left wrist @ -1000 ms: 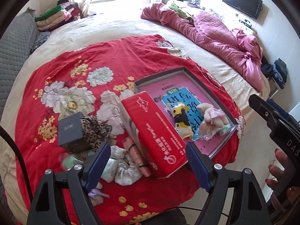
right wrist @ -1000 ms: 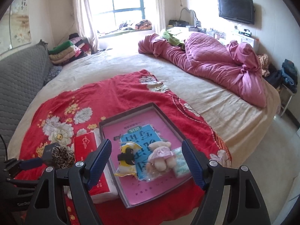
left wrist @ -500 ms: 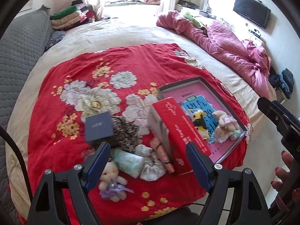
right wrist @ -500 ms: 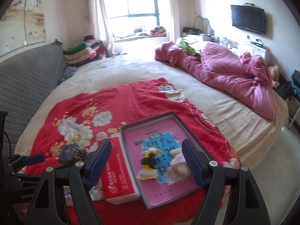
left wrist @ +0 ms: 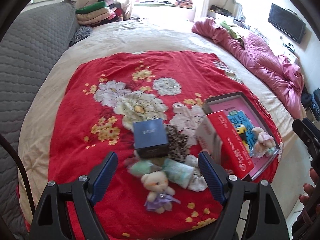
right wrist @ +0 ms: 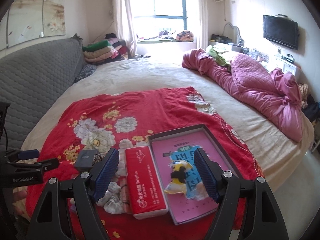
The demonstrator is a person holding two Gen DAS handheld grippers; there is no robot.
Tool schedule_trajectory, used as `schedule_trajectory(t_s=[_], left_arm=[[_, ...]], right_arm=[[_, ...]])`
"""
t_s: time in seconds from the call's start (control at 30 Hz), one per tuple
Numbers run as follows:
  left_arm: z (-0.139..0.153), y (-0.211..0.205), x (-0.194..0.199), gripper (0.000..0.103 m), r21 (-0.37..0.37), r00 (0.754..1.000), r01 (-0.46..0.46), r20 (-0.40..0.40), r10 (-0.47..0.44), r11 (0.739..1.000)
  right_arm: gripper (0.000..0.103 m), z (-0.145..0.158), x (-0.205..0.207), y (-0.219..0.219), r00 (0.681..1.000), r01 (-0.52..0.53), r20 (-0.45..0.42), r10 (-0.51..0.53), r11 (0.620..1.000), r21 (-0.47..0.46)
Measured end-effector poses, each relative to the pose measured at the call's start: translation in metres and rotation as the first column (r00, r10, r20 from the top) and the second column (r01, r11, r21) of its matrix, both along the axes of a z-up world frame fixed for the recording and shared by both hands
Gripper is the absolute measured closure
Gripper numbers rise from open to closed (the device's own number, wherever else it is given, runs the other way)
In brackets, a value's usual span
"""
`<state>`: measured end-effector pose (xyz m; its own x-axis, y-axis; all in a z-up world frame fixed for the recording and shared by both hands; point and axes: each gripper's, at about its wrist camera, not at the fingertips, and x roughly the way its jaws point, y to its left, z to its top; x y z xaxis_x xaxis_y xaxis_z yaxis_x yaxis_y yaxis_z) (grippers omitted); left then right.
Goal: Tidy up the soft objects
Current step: 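Move both open grippers back toward the remaining items, then grasp the white bear in purple dress with the left gripper while the right grasps the leopard-print cloth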
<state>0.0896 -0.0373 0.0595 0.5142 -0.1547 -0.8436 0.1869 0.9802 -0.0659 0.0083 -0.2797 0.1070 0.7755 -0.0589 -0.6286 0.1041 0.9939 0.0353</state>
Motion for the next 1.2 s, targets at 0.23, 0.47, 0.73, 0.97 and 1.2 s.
schedule_trajectory(t_s=[0.23, 0.47, 0.73, 0.97, 1.2], left_arm=[[-0.012, 0.022, -0.003, 0.021, -0.001, 0.999, -0.038, -0.016, 0.038, 0.999], [-0.028, 0.037, -0.006, 0.021, -0.011, 0.996, -0.064, -0.054, 0.064, 0.998], [-0.051, 0.048, -0.01, 0.021, -0.006, 0.992, -0.071, -0.104, 0.07, 0.997], [-0.08, 0.045, -0.017, 0.021, -0.002, 0.985, -0.046, -0.164, 0.045, 0.999], [-0.108, 0.037, -0.017, 0.021, -0.022, 0.973, -0.019, -0.23, 0.014, 1.0]], right_arm=[[0.025, -0.009, 0.004, 0.019, 0.999, -0.039, -0.008, 0.039, 0.999, 0.008], [0.025, -0.02, 0.007, 0.038, 0.996, -0.08, -0.033, 0.08, 0.997, -0.008], [0.025, -0.032, 0.009, 0.054, 0.991, -0.124, -0.055, 0.122, 0.992, -0.032], [0.025, -0.051, 0.011, 0.065, 0.984, -0.154, -0.101, 0.148, 0.987, -0.055], [0.025, -0.073, 0.006, 0.077, 0.972, -0.2, -0.142, 0.189, 0.977, -0.071]])
